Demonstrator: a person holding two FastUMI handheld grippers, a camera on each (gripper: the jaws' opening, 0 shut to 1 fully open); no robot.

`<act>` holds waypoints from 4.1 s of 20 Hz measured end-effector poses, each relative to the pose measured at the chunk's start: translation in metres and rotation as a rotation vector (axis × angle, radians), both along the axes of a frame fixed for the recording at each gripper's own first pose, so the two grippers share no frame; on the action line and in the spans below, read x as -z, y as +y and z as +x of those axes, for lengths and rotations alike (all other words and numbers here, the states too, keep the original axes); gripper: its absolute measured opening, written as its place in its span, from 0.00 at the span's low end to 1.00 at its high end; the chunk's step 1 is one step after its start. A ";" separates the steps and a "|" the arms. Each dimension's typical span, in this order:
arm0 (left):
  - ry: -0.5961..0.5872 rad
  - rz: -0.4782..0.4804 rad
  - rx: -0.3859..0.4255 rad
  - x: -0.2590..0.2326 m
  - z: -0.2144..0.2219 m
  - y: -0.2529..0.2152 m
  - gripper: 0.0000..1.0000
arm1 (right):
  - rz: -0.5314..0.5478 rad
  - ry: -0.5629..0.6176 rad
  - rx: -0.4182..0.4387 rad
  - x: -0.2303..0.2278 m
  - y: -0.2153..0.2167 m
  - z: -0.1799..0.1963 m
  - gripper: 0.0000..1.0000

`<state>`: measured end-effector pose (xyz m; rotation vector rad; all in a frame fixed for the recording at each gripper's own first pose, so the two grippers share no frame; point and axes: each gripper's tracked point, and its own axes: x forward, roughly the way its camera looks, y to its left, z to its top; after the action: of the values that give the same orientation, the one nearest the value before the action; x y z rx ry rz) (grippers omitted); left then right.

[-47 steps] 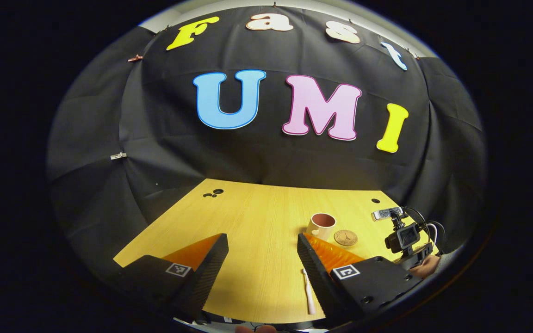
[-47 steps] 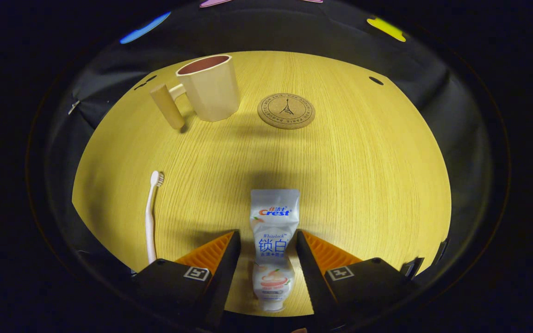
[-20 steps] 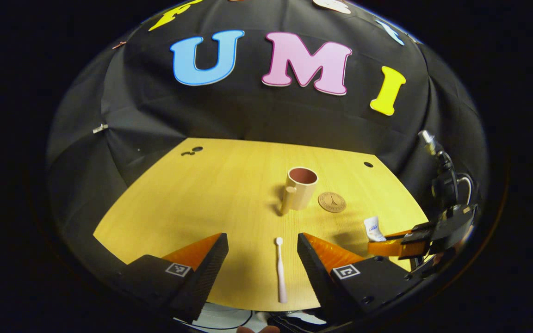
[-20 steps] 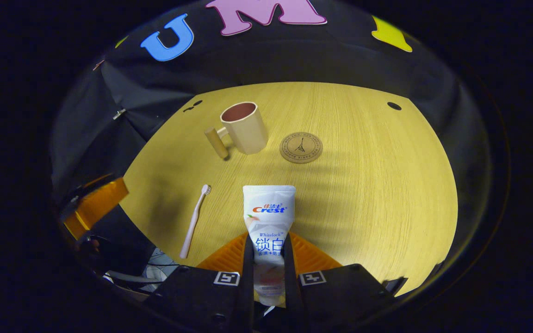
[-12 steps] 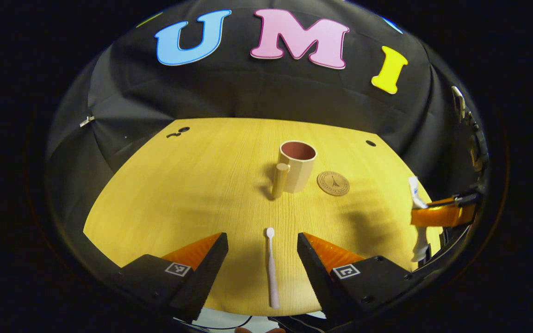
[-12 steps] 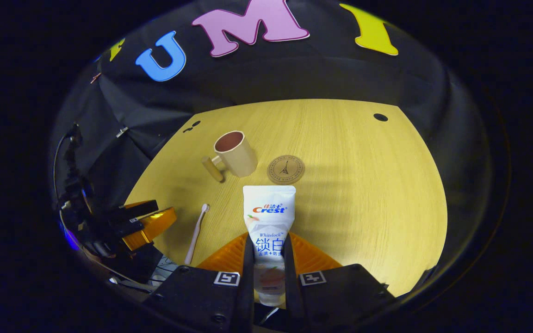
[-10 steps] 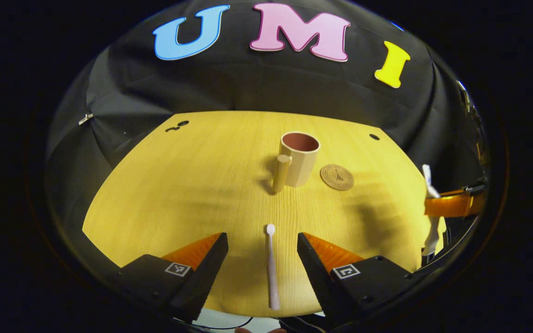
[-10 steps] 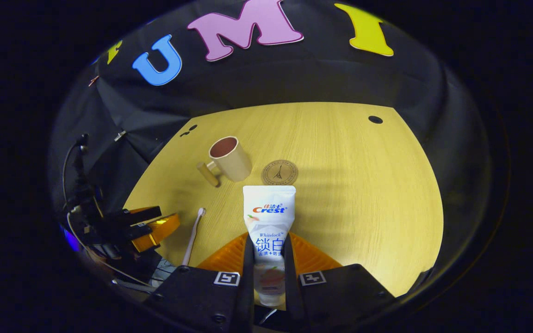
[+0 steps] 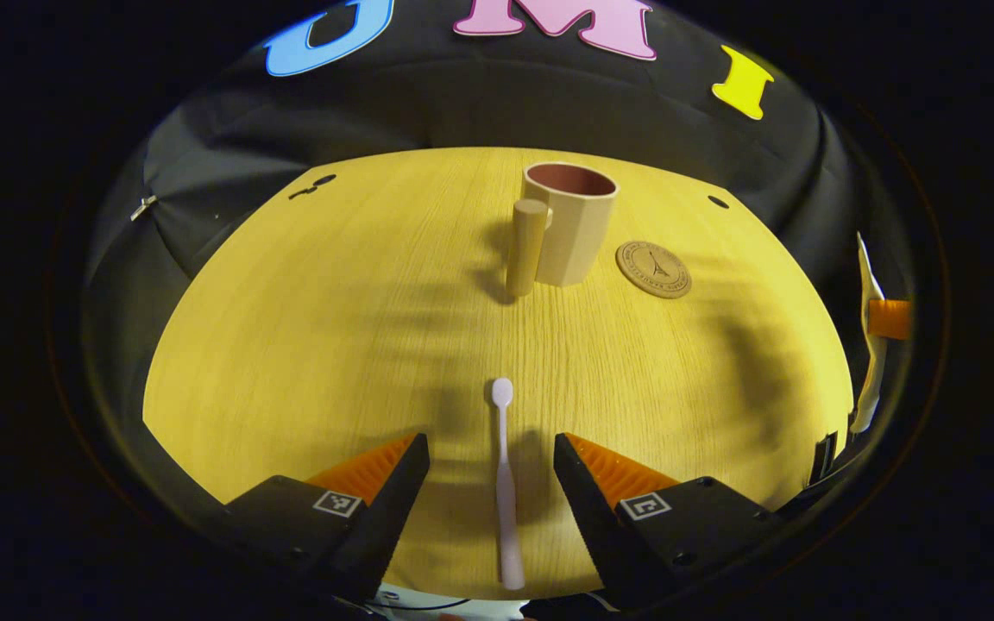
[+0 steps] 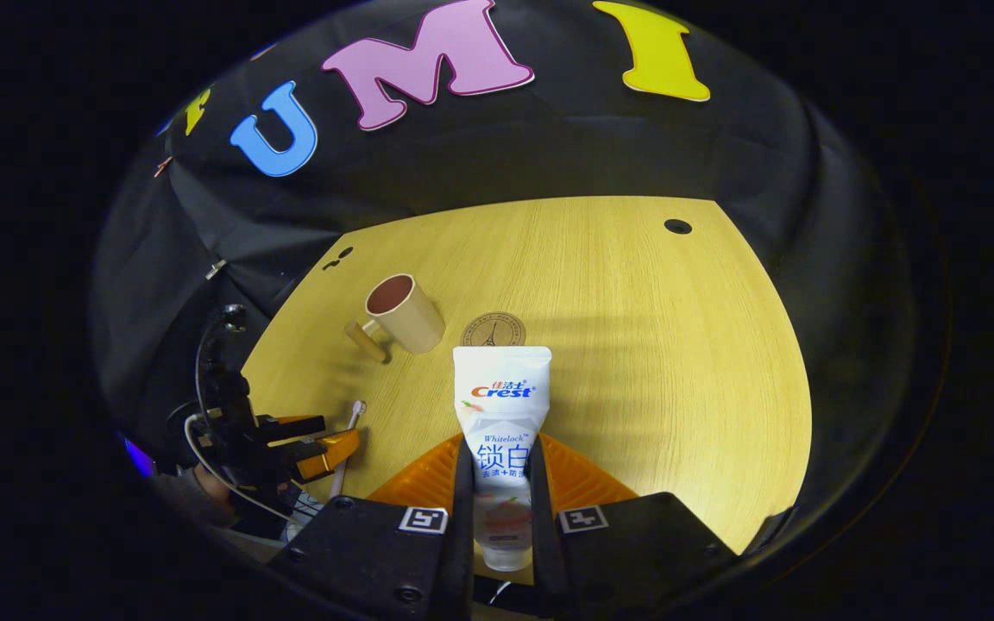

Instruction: Put the toothbrush and toothpaste on the desktop into the cup, then pick up the cup and place it on the coaster on the desktop.

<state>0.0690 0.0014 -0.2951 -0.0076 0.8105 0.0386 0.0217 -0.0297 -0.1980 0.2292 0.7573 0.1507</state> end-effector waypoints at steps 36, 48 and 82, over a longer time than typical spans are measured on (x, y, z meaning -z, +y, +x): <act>-0.075 -0.171 0.094 -0.028 0.003 -0.013 0.06 | 0.024 -0.093 0.086 -0.024 -0.004 -0.005 0.27; -0.321 -0.267 0.183 -0.126 -0.005 -0.010 0.06 | 0.070 -0.251 0.036 -0.060 0.052 0.032 0.32; -0.471 -0.257 0.078 -0.218 -0.073 0.032 0.06 | 0.091 -0.484 -0.051 -0.034 0.168 0.255 0.31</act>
<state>-0.0037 0.0335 -0.0766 -0.2207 0.3401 -0.1371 0.2768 0.1378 -0.1644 0.2478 0.2753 0.2775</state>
